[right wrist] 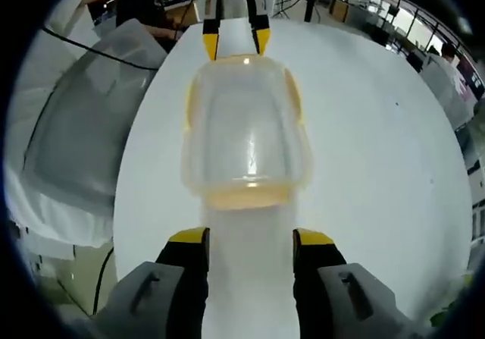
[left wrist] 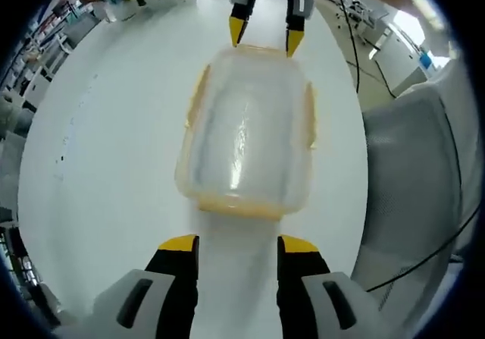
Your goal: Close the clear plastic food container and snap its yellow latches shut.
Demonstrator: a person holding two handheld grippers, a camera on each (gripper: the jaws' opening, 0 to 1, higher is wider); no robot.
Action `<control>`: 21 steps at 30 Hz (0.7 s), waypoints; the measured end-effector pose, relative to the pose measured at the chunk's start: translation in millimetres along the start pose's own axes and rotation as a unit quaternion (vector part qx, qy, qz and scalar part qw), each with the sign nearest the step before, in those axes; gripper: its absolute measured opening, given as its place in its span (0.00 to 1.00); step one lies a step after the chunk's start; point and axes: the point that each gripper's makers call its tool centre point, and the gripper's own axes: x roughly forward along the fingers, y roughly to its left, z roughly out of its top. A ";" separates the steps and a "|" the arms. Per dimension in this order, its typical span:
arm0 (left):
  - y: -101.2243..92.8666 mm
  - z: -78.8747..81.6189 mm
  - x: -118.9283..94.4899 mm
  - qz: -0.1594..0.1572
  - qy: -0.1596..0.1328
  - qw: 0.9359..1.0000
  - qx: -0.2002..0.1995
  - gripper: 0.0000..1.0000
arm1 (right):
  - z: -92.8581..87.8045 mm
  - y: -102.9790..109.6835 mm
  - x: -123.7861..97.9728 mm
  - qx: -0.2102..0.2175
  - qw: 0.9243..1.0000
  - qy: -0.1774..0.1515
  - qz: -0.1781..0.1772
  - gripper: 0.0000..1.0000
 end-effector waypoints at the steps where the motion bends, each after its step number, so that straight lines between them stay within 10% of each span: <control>1: 1.5 -1.3 -2.5 0.001 -0.003 1.000 -0.008 0.35 | 0.7 1.9 -1.8 0.014 1.000 -0.007 0.004 0.41; 10: 14.7 -19.8 -15.3 0.025 -0.019 0.981 -0.194 0.47 | -15.2 -13.3 -23.4 0.187 0.982 -0.009 -0.030 0.41; 12: 13.9 -18.7 -18.5 0.016 -0.034 0.963 -0.266 0.47 | -14.2 -11.9 -27.6 0.234 0.972 -0.013 -0.028 0.42; 14: 15.9 -10.4 -21.1 0.001 -0.068 0.922 -0.382 0.48 | -7.7 -9.4 -31.1 0.280 0.960 -0.029 -0.014 0.40; 16: 9.3 11.9 -25.9 -0.067 -0.127 0.863 -0.484 0.51 | 8.2 -7.1 -36.7 0.350 0.934 -0.067 0.015 0.37; 18: 6.6 25.9 -29.1 -0.124 -0.149 0.771 -0.606 0.53 | 27.0 -5.4 -42.2 0.409 0.904 -0.112 0.051 0.32; 19: 7.2 28.2 -28.0 -0.137 -0.158 0.744 -0.635 0.52 | 31.7 -5.1 -43.7 0.426 0.894 -0.121 0.062 0.30; 21: 10.1 21.0 -21.3 -0.121 -0.147 0.730 -0.656 0.45 | 37.6 -8.6 -44.5 0.461 0.874 -0.137 0.068 0.27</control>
